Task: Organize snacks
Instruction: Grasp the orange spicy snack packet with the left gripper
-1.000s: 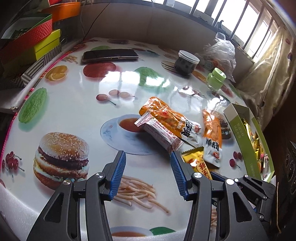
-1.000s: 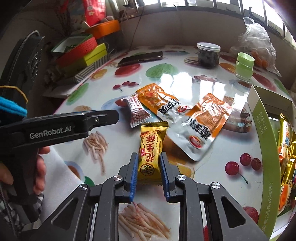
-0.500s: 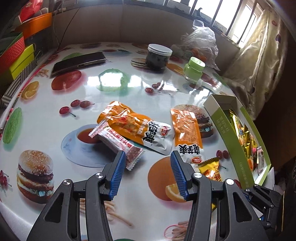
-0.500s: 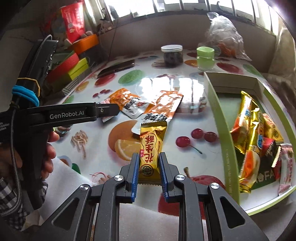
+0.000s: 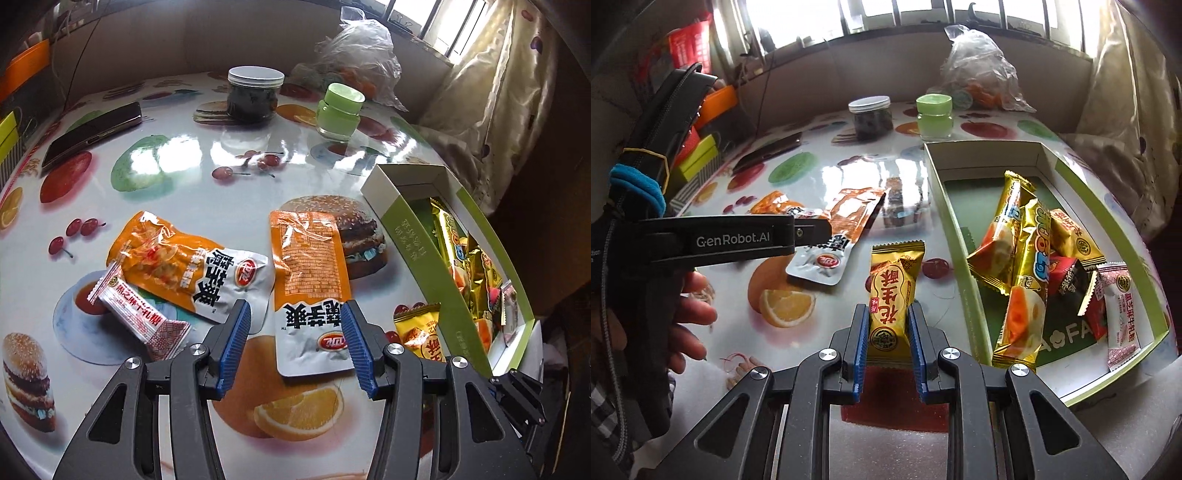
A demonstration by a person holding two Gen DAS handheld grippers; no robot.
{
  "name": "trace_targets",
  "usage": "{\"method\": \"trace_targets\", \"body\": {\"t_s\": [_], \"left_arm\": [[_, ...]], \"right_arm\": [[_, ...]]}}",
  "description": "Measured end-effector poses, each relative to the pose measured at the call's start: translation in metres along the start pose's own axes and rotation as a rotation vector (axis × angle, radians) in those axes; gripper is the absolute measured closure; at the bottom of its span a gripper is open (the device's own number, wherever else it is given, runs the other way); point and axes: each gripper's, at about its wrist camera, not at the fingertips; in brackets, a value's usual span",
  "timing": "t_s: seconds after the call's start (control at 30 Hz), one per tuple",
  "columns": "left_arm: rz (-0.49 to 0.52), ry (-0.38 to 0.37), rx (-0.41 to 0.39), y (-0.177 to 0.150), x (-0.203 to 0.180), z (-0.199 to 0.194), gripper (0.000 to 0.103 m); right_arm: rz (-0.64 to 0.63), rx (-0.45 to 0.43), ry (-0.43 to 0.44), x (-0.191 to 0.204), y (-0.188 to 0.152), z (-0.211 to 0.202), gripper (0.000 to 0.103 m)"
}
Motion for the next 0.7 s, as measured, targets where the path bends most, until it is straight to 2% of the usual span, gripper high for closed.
{"method": "trace_targets", "body": {"t_s": [0.07,0.3,0.4,0.5,0.63,0.7], "left_arm": [[0.019,0.005,0.006,0.003,-0.005,0.004,0.043],[0.058,0.029,0.008,0.009,-0.017,0.013,0.043],[0.092,0.084,0.024,0.010,-0.022,0.020,0.043],[0.105,0.086,0.031,0.011,-0.025,0.023,0.043],[0.157,0.156,0.032,0.010,-0.032,0.027,0.043],[0.156,0.152,0.026,0.009,-0.032,0.027,0.043]], "right_arm": [[0.014,0.003,0.000,-0.004,-0.001,0.001,0.083],[0.023,-0.004,0.004,-0.006,0.000,0.002,0.083],[0.025,-0.005,0.006,-0.006,0.000,0.002,0.083],[0.027,-0.006,0.007,-0.007,0.000,0.002,0.083],[0.029,-0.008,0.008,-0.008,0.000,0.001,0.083],[0.029,-0.009,0.009,-0.007,-0.001,0.001,0.083]]}}
Point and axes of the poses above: each gripper's, at about its wrist camera, not at the fingertips, and z roughly the way its jaws point, x to its left, y to its top
